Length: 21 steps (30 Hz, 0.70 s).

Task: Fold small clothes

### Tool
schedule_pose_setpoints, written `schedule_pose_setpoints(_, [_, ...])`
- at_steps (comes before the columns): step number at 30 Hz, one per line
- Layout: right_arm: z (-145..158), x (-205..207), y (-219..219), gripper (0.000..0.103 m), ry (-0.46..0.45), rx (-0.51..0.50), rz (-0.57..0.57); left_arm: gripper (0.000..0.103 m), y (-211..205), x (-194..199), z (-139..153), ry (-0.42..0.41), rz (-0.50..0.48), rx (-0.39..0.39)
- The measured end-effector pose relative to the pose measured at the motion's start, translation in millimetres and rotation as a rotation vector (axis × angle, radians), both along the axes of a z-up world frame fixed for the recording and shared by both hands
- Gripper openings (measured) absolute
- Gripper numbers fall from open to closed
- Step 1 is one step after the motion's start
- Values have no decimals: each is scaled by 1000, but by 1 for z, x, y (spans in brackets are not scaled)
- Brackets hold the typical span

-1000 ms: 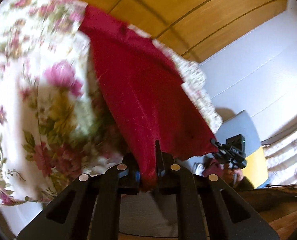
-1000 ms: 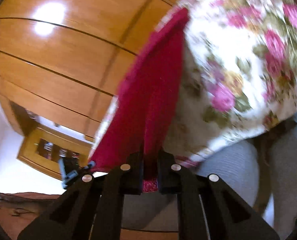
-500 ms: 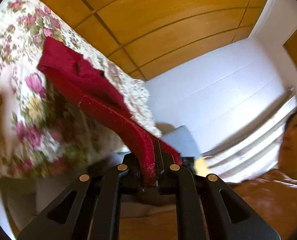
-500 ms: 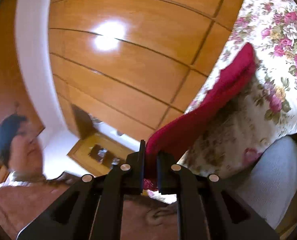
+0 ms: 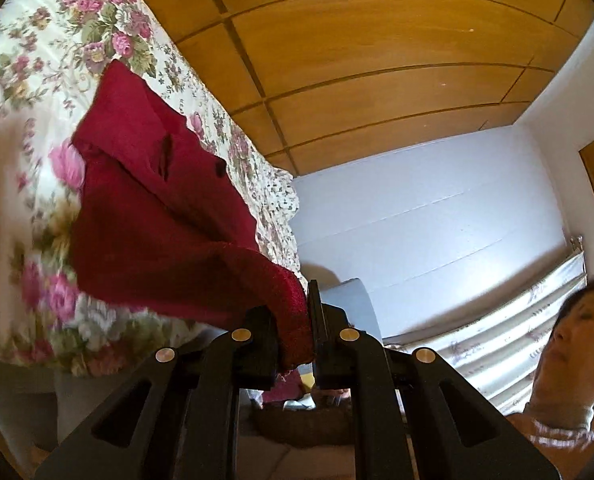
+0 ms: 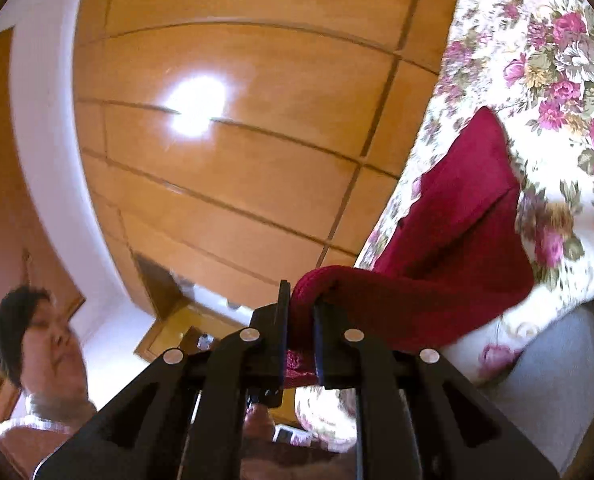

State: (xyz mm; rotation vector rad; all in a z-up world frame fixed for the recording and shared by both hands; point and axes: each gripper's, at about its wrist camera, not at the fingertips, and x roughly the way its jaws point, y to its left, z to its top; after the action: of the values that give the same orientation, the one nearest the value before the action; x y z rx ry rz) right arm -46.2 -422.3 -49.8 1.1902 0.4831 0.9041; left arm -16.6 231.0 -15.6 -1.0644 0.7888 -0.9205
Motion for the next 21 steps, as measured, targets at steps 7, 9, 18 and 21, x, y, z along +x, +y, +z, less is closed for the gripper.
schedule_pose_setpoints(7, [-9,74,-1,11,97,18,-20,9,-1,75,-4,43,29,68])
schedule_pose_setpoints(9, [-12,95,1,11,120,10,-24,9,0,96,-11,76,44,76])
schedule_pose_setpoints(18, [-40,172,10,12,270,-37,-55,9,1,176,-57,256,93,98])
schedule_pose_setpoints(21, [-49,190,11,12,303,-51,-73,9,1,193,-62,276,112,100])
